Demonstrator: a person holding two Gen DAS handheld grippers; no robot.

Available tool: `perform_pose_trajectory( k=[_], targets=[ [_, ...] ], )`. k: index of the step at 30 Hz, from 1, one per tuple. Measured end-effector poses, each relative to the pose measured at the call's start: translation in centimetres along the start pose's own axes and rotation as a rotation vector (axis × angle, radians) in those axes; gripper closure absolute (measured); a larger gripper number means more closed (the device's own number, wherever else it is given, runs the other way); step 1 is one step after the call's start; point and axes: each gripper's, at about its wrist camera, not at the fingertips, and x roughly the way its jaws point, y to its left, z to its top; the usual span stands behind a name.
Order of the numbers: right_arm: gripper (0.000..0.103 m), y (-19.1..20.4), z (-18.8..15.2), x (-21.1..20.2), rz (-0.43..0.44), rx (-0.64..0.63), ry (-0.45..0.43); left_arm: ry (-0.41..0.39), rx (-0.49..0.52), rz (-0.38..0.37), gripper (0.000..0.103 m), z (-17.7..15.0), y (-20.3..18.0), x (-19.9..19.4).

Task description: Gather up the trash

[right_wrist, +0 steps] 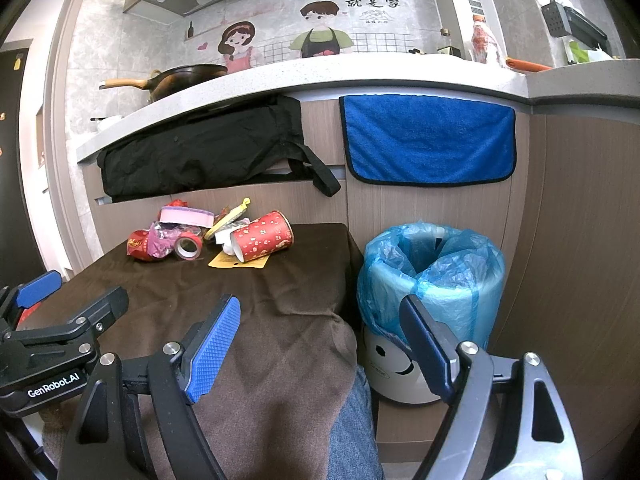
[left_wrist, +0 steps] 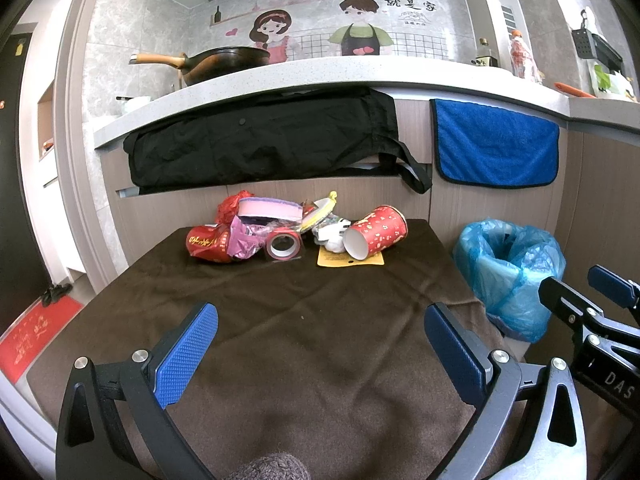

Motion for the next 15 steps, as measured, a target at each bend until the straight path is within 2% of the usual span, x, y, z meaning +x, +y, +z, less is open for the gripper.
perform_pose_trajectory(
  k=[15],
  targets=[
    [0.023,-0.12,-0.05,0.01,-0.002,0.002,0.001,0.004,-0.002,0.001,0.001,0.42,0.09,0.34]
  ],
)
